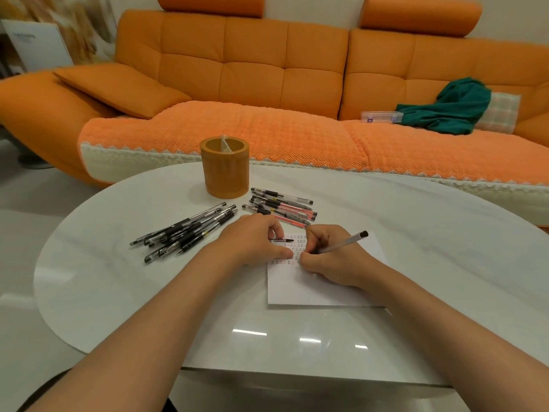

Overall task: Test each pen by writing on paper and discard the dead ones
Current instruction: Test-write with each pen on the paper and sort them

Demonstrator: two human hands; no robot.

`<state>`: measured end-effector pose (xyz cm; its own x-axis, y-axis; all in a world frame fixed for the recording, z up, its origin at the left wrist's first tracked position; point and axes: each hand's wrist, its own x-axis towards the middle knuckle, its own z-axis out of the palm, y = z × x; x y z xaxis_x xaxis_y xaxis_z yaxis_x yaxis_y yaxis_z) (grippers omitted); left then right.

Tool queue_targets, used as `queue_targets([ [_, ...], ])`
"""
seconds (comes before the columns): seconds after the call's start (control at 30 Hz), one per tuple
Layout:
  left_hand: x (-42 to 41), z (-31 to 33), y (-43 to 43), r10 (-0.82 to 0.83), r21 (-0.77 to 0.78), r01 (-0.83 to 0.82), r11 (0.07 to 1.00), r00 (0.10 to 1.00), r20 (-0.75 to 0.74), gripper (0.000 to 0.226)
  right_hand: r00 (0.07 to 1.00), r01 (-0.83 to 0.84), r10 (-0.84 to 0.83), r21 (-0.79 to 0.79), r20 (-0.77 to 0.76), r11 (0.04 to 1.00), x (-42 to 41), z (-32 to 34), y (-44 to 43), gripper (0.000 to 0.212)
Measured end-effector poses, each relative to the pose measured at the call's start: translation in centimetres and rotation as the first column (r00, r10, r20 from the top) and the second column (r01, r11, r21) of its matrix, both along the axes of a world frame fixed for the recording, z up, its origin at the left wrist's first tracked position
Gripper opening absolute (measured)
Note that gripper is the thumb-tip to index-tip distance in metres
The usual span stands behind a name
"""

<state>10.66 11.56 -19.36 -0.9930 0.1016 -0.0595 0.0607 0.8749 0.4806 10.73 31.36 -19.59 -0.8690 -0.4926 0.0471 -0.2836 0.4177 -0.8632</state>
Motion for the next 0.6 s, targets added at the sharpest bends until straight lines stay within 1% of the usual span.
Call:
queue_targets([
  [0.17,0.01,-0.03,0.02,0.002,-0.001,-0.002,1.000,1.000,0.003,0.040,1.000,0.004,-0.004,0.014,-0.002,1.000,-0.10,-0.19,0.19,0.017],
  [0.47,-0.04,-0.03,0.05,0.001,0.007,-0.001,1.000,1.000,0.010,0.039,1.000,-0.001,0.001,-0.004,0.000,1.000,-0.18,-0.19,0.11,0.019],
  [0.6,0.03,-0.02,0.04,0.000,0.001,0.000,1.000,1.000,0.008,0.040,1.000,-0.008,0.008,-0.027,0.010,1.000,-0.11,-0.12,0.16,0.027],
])
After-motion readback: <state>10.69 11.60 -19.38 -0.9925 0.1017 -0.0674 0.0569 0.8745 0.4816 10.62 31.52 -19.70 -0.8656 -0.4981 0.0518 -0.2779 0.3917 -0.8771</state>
